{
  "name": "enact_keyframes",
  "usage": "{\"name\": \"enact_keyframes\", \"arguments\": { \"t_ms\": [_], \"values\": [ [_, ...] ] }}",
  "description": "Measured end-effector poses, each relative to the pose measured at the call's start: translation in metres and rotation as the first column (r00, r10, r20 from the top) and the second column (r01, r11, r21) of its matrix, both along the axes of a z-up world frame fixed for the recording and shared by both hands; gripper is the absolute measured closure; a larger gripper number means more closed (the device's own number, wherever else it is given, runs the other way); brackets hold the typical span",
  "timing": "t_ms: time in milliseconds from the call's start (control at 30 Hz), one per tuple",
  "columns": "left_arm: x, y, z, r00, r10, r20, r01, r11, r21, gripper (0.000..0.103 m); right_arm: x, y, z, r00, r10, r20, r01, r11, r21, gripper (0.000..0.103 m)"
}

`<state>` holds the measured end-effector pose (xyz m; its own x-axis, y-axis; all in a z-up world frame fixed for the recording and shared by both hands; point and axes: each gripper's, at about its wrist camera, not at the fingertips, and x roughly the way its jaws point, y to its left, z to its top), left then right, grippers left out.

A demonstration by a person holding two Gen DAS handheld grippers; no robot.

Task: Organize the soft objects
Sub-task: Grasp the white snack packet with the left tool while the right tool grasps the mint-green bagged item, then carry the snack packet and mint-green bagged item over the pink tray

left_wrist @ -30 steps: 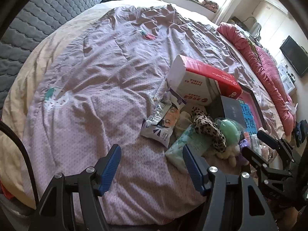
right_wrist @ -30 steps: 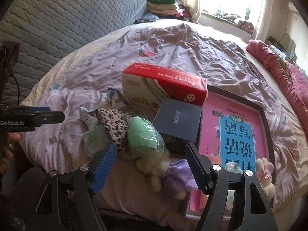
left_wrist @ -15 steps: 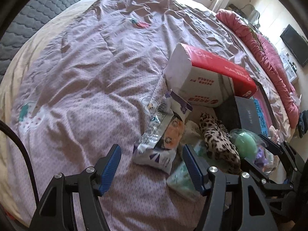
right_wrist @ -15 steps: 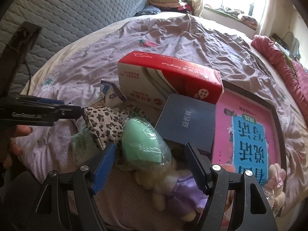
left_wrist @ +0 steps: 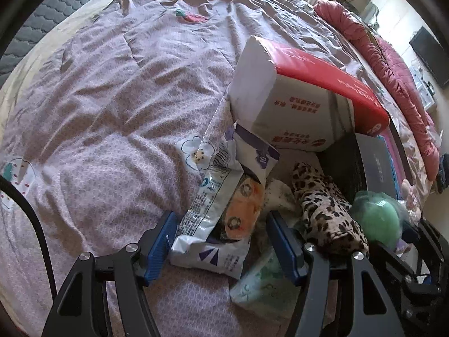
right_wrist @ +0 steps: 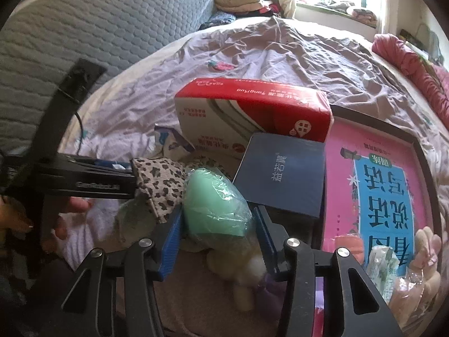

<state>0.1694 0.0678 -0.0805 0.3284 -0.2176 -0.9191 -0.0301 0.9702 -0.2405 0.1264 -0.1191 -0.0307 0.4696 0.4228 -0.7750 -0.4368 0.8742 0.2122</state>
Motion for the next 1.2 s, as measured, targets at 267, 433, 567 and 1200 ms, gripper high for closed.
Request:
{"name": "enact_keyframes", "arguments": {
  "t_ms": [267,433,567,1200],
  "values": [
    [0.003,-0.004,-0.004,1.000,-0.013,0.012,0.013,1.000,0.011,0.051,-0.002,-0.013,0.010,1.000,-0.027,0.004,0.026,0.999,0.048,0.052],
    [-0.006,0.007,-0.002,0.999,0.022,0.025,-0.021,0.998,-0.057,0.056,-0.004,-0.019,0.015,0.999,-0.036,0.001,0.036,0.996,0.078,0.052],
    [-0.016,0.016,0.002,0.998,0.051,0.028,-0.049,0.997,-0.064,0.057,-0.005,-0.020,0.018,0.999,-0.040,0.001,0.040,0.995,0.091,0.052],
    [-0.065,0.003,0.098,0.971,0.052,0.232,-0.046,0.998,-0.030,0.058,-0.016,-0.035,0.053,0.995,-0.080,0.060,0.071,0.988,0.137,0.052]
  ]
}}
